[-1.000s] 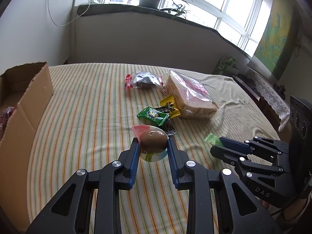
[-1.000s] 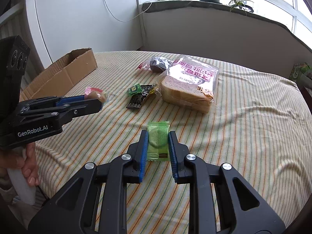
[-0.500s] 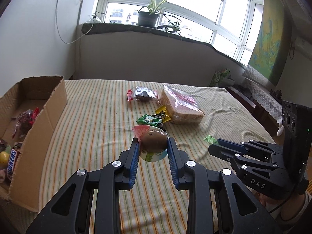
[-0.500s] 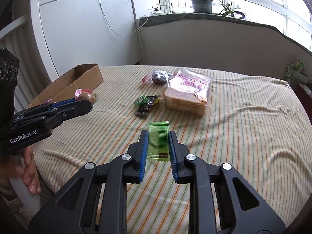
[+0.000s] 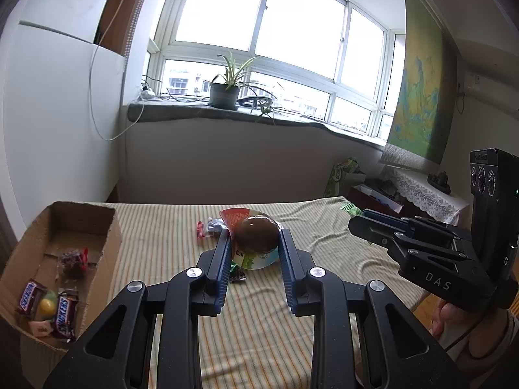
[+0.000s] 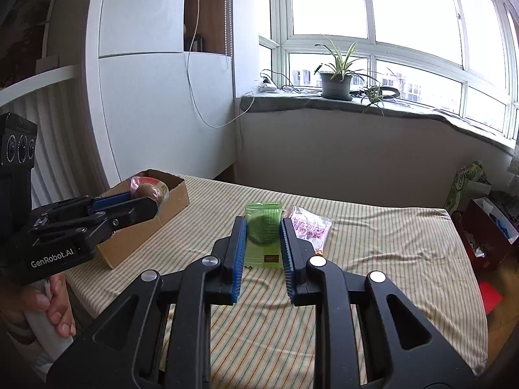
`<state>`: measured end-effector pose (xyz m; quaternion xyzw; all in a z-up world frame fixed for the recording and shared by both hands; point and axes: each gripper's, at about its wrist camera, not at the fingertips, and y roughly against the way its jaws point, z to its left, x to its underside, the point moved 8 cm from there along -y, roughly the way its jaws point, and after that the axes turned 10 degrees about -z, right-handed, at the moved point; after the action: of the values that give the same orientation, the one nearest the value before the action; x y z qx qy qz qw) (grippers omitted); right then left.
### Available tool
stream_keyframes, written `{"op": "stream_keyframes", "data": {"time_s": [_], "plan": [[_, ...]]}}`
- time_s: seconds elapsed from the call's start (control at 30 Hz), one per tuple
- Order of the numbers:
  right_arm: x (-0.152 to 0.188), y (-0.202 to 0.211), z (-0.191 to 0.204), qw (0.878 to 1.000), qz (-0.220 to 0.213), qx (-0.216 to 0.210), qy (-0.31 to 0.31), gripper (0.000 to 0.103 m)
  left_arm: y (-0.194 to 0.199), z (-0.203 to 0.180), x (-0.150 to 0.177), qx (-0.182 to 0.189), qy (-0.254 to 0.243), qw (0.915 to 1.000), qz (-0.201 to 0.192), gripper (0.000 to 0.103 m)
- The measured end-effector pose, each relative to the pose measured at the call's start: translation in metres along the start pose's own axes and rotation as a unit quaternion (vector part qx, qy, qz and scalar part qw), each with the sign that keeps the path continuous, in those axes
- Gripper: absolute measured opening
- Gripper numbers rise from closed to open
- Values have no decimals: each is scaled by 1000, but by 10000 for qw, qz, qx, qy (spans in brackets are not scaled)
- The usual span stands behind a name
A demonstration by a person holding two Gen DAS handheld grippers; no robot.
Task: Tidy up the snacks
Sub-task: 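Carry the brown candy with the left tool while the right tool carries the green candy to the box, then open the left tool over the box while the right tool releases the green candy inside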
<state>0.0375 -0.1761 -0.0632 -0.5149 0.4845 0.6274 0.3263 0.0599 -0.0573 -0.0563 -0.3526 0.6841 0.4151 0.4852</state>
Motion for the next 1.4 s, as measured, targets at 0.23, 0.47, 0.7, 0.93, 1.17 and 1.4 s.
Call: {"op": "stream_keyframes", "data": {"time_s": [0.23,0.47,0.7,0.93,1.17,1.4], "plan": [[2,-7,6,9999,96,-17,61,22,-2,9,4,18,73,10000,18,26],[2,-29,30,9993,258,-168,223,22,-1,24,7,-45,205,9998,-10,26],[-2,-66,93,9957,407,-617,557,22,16,70,11,-323,500,9982,-99,26],[-6,-103,189,9846,464,-1421,912,22,50,143,18,-992,790,9917,-212,26],[-8,-112,242,9756,414,-1841,1119,22,79,195,21,-1551,995,9824,-301,26],[-11,-119,246,9746,416,-1874,1149,22,78,200,23,-1567,1010,9820,-311,26]]}}
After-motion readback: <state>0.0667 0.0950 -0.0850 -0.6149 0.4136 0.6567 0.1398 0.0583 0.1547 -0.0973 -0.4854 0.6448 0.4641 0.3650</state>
